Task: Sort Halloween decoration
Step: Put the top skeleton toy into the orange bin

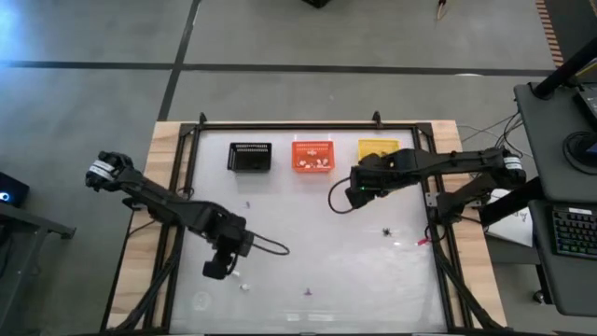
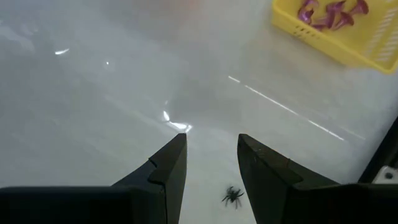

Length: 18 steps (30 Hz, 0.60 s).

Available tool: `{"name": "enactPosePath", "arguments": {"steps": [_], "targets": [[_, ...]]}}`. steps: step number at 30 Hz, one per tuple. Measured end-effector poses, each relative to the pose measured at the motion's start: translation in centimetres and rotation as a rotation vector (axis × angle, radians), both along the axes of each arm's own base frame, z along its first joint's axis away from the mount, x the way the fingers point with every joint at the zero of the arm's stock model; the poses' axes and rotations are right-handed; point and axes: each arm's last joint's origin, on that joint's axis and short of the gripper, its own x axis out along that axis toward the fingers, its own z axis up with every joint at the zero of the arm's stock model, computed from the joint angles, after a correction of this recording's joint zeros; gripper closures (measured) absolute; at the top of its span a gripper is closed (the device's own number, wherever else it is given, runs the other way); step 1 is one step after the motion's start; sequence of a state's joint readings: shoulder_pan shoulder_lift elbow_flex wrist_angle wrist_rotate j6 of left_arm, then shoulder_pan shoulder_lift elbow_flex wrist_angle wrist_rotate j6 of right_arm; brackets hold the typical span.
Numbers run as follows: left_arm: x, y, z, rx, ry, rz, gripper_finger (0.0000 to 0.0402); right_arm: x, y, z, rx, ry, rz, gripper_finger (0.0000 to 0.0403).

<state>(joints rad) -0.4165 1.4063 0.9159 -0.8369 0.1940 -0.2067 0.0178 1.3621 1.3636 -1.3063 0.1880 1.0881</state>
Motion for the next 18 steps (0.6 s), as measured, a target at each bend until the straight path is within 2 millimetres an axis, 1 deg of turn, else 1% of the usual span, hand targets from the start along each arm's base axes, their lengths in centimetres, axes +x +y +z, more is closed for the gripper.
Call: {"name": "enactPosePath", "arguments": {"steps": [4, 8, 11, 18], "targets": [[-0.2, -0.8, -0.7, -0.012, -0.003, 0.011, 0.0262, 0.0, 1.0, 0.0, 0.001, -0.015, -0.022, 0.0268], [-0.4, -1.3, -2.3, -0.017, 0.007, 0.02, 0.0262, 0.0, 1.9, 0.0, 0.002, -0.027, -0.046, 0.0268], [-0.7, -1.5, -3.6, -0.023, 0.026, 0.029, 0.0262, -0.1, 2.6, 0.0, 0.008, -0.033, -0.047, 0.0268], [-1.0, -1.7, -5.1, -0.075, 0.039, 0.042, 0.0262, -0.2, 3.7, 0.0, 0.018, -0.04, -0.043, 0.0268]]}}
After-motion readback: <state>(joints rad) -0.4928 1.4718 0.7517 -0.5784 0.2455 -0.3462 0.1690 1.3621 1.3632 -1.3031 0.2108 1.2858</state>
